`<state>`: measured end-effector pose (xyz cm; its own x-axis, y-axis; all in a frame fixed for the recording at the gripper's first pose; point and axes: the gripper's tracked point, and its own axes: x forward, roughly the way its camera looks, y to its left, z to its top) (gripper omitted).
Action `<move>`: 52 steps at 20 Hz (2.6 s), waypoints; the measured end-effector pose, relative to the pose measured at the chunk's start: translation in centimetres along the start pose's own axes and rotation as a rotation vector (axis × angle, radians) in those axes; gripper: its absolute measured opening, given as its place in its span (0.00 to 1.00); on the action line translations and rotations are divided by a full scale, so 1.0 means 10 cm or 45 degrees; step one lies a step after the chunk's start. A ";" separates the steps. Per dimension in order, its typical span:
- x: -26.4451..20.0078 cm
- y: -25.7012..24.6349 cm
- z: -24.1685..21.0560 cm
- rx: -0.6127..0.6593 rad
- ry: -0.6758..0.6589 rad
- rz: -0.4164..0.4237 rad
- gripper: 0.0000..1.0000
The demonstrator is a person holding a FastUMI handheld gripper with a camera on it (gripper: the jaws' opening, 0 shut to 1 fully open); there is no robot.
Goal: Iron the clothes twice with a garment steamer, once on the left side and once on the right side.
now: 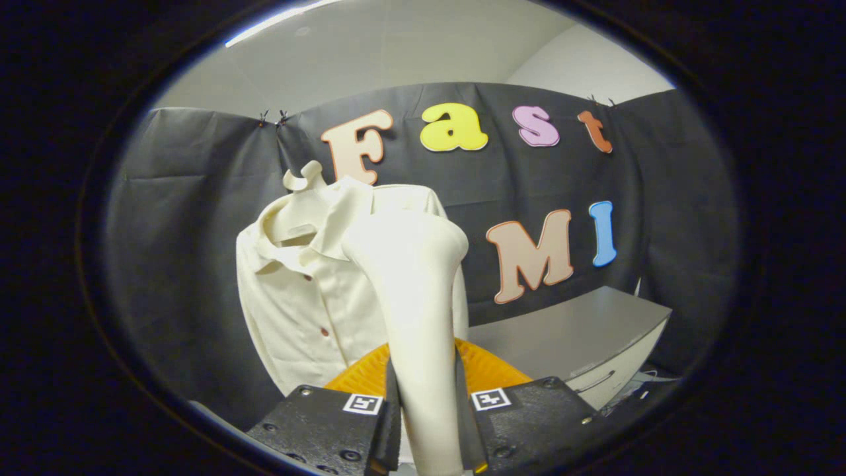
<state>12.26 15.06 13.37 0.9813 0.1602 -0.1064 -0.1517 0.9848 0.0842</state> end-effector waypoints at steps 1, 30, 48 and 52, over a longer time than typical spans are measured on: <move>0.00 0.12 -0.05 0.007 -0.006 0.034 0.35; 1.17 1.69 -1.48 -0.039 -0.041 0.018 0.34; 1.23 1.54 -2.70 -0.199 0.198 -0.065 0.35; 1.22 1.53 -2.98 -0.206 0.269 -0.066 0.35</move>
<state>18.37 34.07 -16.14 0.9443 0.1029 -0.3125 -0.1354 0.9872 -0.0840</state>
